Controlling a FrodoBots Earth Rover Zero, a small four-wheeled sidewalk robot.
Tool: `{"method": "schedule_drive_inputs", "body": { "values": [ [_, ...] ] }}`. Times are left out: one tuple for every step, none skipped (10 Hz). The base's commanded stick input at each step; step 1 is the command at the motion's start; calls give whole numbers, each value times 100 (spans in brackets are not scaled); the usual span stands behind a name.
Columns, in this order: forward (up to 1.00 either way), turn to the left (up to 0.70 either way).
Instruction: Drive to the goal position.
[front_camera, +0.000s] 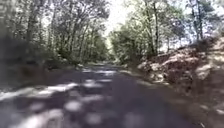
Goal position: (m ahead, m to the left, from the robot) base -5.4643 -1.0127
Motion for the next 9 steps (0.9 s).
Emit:
{"method": "schedule_drive_inputs", "body": {
  "values": [
    [45,27],
    [45,27],
    [0,45],
    [0,45],
    [0,45],
    [0,45],
    [0,45],
    [0,45],
    [0,45]
  ]
}}
